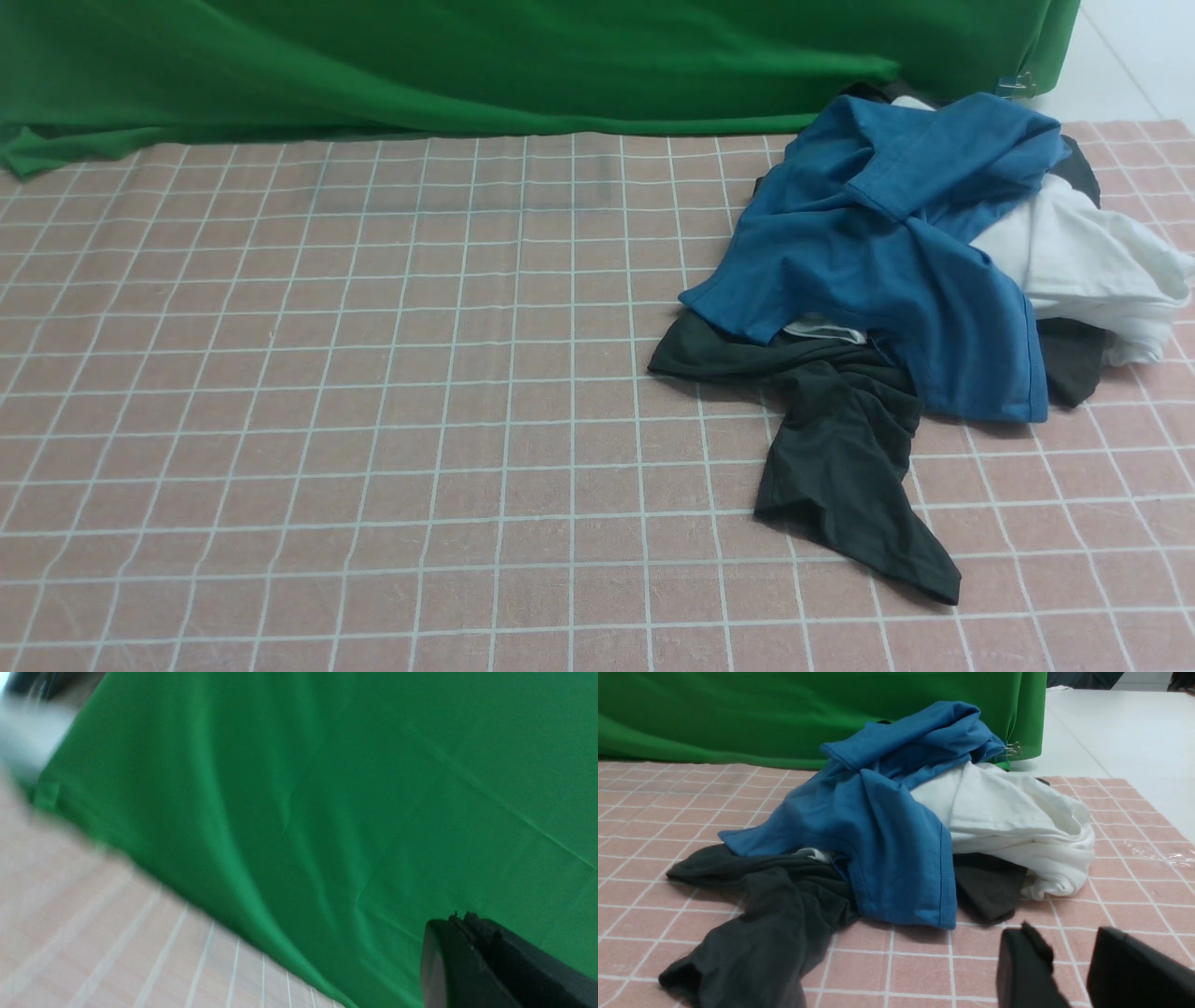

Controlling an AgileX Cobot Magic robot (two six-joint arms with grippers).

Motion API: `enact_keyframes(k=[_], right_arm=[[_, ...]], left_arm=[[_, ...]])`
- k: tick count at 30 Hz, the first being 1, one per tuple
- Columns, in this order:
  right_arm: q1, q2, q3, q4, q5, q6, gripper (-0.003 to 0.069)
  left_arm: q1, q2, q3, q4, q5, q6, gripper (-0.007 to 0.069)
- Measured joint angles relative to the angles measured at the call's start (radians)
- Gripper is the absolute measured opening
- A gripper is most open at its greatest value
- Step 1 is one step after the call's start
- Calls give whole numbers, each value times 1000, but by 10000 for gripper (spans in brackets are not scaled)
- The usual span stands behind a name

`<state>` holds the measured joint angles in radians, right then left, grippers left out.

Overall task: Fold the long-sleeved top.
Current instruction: Spread the long sleeves with your arms and place them on the tabletop

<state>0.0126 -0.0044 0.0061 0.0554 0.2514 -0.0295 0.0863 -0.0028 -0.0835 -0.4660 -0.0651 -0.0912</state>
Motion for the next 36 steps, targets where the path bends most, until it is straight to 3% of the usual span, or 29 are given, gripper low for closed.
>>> enact_keyframes(k=[4,7,12,14,15,17,19,25,31,36], right_arm=[[0,0,0,0,-23,0,241],[0,0,0,32,-94,56,241],[0,0,0,99,-340,317,241],[0,0,0,103,-386,363,241],[1,0,0,107,-409,435,233],[7,1,-7,109,-384,464,224],[51,56,-88,114,-200,456,185],[259,442,-493,111,308,180,169],[394,832,-761,40,477,109,243],[372,1139,-941,-85,529,97,330]], left_arm=[[-1,56,-135,185,126,15,21],[-3,153,-229,210,285,109,21],[-45,361,-386,63,583,417,21],[-64,413,-413,6,655,490,21],[-91,494,-444,-81,711,601,21],[-105,529,-456,-113,723,650,21],[-129,598,-469,-182,690,721,21],[-203,754,-472,-262,645,835,21],[-334,859,-510,-292,674,928,21],[-443,882,-649,-300,702,950,21]])
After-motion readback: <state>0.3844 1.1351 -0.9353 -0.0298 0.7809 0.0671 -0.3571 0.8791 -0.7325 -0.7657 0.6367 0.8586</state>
